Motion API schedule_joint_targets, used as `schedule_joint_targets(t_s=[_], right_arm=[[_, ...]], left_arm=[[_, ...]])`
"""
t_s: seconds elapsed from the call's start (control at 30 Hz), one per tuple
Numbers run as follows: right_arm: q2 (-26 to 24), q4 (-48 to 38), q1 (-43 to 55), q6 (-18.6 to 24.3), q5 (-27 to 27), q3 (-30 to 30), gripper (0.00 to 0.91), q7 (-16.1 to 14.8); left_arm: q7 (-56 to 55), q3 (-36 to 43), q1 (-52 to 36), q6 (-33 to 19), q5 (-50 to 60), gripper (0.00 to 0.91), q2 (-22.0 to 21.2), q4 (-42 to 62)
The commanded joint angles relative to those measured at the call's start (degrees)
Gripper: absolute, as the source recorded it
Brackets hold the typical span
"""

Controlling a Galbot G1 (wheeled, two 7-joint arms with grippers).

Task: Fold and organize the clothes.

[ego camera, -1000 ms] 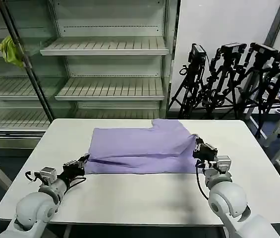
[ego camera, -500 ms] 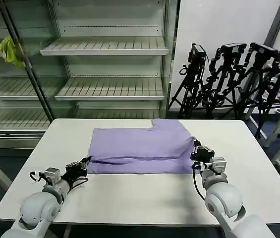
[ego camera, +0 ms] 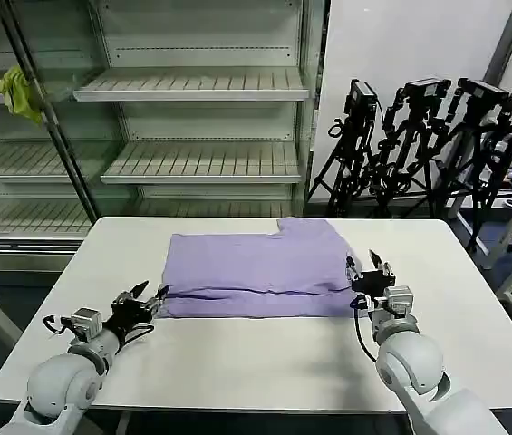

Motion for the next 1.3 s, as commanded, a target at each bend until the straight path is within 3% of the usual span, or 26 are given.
schedule_joint_targets(t_s=[0.03,0.33,0.97,1.3], right_arm=[[-1.9,2.3,-1.2,-0.3,0.8,0.2,0.907,-0.1],[-9.0,11.1,-16.7,-0.7,1.9,5.8,0.907,0.6],[-3.7,8.9,-19.9,1.7,-2.8,7.7,0.907,0.0],[-2.9,9.0,-20.2,2.8,-3.5,9.1,0.907,-0.4]], left_arm=[[-0.1,-1.5,3.3,0.0,-0.2,0.907,0.2,-2.9],[-1.9,-2.3,9.5,2.8,-2.3,0.907,1.4,-6.4],[-0.4,1.3,-7.1,0.4,-3.8,0.907,2.6,4.3],[1.3,6.0,-14.6,-6.5,-3.5,0.907,-0.1,12.6]])
